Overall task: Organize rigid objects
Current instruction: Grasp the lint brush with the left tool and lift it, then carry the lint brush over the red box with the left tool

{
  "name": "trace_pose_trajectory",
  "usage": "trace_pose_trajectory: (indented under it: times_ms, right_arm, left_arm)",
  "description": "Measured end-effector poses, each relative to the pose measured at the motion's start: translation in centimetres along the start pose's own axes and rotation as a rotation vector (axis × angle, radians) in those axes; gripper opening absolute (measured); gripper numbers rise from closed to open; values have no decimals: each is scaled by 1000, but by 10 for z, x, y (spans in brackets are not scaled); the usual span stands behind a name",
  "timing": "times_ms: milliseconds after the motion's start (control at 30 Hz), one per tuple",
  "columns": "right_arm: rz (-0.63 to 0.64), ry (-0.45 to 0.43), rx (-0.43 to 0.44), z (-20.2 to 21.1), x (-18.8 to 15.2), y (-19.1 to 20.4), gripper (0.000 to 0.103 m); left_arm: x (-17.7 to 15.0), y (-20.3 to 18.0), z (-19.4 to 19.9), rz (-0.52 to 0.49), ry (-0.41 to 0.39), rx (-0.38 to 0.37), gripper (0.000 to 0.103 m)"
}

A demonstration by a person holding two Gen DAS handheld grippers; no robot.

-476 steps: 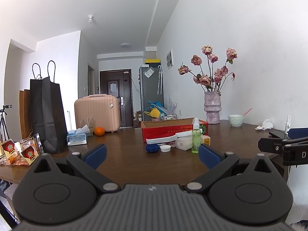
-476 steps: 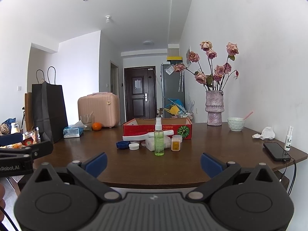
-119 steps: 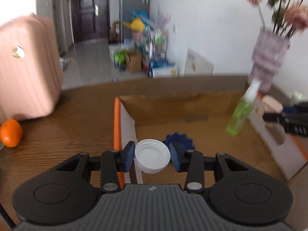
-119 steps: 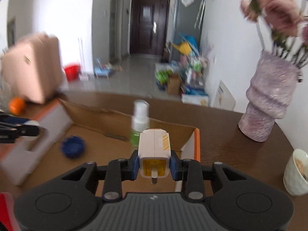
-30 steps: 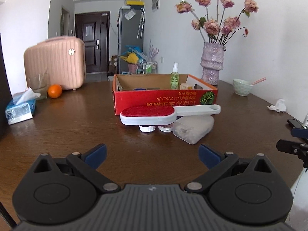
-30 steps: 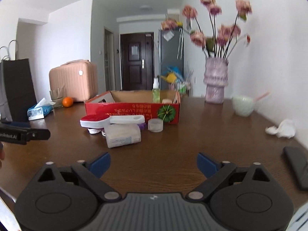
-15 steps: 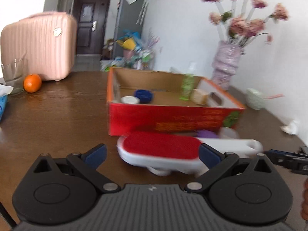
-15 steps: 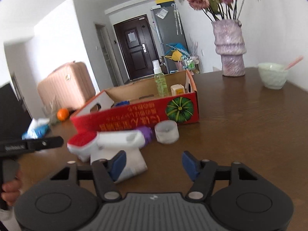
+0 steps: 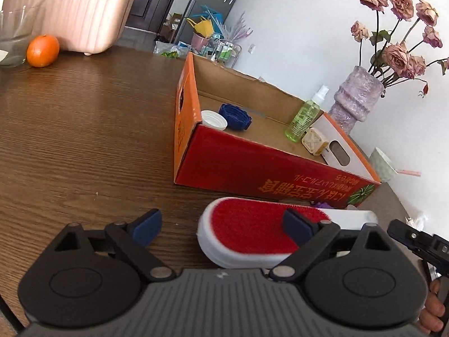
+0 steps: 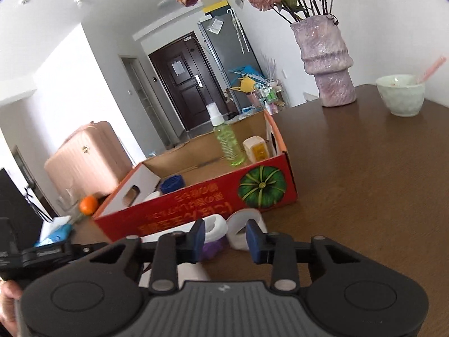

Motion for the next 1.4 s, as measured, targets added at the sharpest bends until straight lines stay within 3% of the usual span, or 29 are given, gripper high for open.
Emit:
trace_pose_trajectory:
  times_ms: [167, 400, 467, 533, 633, 867, 967, 1167, 1400]
  right_arm:
    - [-15, 27, 26, -14, 7, -3, 29]
    - [-41, 56, -5, -38, 2, -7, 24]
    - [-55, 49, -2, -39, 2, -8, 21]
    - [-72, 55, 13, -41, 3, -9, 14]
    - [-38, 52, -6, -43, 3, -6, 12]
    - [-8, 59, -50, -41, 2, -2, 11]
    - [-41, 33, -37, -25, 4, -5, 11]
    - [-53, -51, -15, 44, 8, -1, 11]
    - [-31, -76, -18, 120, -18, 1, 11]
  left_arm:
    - [0, 1, -2, 18, -1, -10, 95]
    - [-1, 0, -2, 17, -14, -13, 93]
    - [-1, -2, -1, 19, -19, -25, 89]
    - [-2, -6, 0, 11, -21, -46, 79]
    - [-2, -12, 1, 11, -16, -95, 66]
    - [-1, -22, 15, -10, -68, -70, 64]
    - [-2, -40, 37, -44, -131, -91, 64]
    - [-13, -75, 81, -68, -168, -105, 60]
    - [-61, -112, 136, -91, -181, -166, 59]
Point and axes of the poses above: each gripper's, at about its wrist camera, not at the fingertips, and z roughly against the way its jaws point, y to its left, x to its top, the point moved 10 cm from there along -z, roughly the way its jaws point, and after that the axes turned 7 degrees about y, right-handed, at the moved point
